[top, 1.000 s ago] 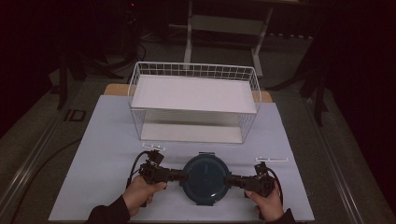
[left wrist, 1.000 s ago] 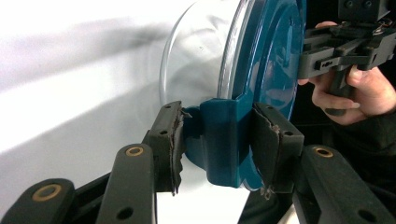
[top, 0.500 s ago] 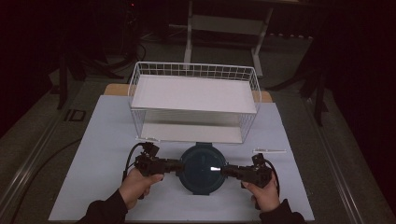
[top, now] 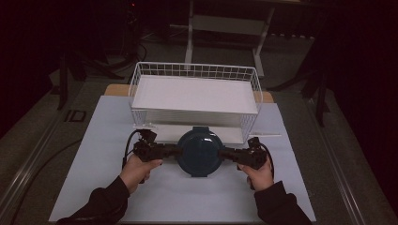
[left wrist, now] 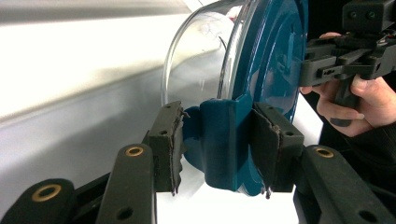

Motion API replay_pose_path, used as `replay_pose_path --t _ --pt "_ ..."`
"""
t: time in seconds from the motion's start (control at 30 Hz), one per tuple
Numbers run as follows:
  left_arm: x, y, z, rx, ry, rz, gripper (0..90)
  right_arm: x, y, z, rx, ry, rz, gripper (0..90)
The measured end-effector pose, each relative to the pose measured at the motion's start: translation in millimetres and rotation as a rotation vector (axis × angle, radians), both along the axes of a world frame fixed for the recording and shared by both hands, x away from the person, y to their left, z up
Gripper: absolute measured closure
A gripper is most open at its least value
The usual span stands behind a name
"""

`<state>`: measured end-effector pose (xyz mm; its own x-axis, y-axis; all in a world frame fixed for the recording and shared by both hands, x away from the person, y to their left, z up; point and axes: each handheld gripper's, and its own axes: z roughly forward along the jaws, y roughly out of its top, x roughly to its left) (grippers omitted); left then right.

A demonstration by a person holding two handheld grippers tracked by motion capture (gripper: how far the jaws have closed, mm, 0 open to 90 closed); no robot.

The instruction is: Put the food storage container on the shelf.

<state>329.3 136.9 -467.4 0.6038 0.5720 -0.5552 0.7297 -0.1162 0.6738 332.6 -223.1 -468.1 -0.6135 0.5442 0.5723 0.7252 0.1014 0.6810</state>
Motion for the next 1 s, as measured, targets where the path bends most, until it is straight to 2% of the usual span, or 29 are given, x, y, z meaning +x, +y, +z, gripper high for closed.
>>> replay_pose_path --t 0.13,0.3,0.5,0.57,0.67,0.7,0.83,0.87,0.97,1.0 --pt "12.0 0.4 -5.5 0.014 -0.015 0.015 55.8 13.3 3.0 -5.0 -0.013 0.004 -0.01 56.3" --pt "27.9 -0.6 -9.0 0.025 -0.045 0.026 55.6 28.3 4.4 -9.4 -0.015 -0.016 -0.032 56.2" --pt "42.4 -0.1 -17.0 0.003 -0.036 0.043 55.6 42.8 6.2 -12.4 -0.021 -0.029 -0.058 55.9" --pt "47.8 1.9 -20.3 0.008 -0.062 0.037 55.5 46.4 7.5 -14.4 -0.023 -0.031 -0.06 55.9" --pt "53.9 4.6 -24.8 -0.003 -0.068 0.044 55.4 52.3 10.2 -17.6 -0.029 -0.036 -0.066 55.9" --pt "54.3 4.5 -26.2 -0.021 -0.045 0.057 55.3 53.9 11.4 -18.2 -0.03 -0.037 -0.07 55.9" --pt "59.5 7.1 -34.9 -0.033 -0.063 0.069 55.2 59.7 14.8 -21.0 -0.04 -0.04 -0.08 55.7" --pt "60.0 7.2 -37.0 -0.038 -0.052 0.078 55.1 61.2 15.5 -22.3 -0.039 -0.042 -0.081 55.7" --pt "60.7 8.7 -40.5 -0.047 -0.06 0.076 55.1 62.8 15.7 -24.9 -0.034 -0.024 -0.081 55.7" --pt "61.1 8.4 -40.1 -0.047 -0.057 0.076 55.1 63.5 15.6 -25.5 -0.034 -0.038 -0.08 55.7"
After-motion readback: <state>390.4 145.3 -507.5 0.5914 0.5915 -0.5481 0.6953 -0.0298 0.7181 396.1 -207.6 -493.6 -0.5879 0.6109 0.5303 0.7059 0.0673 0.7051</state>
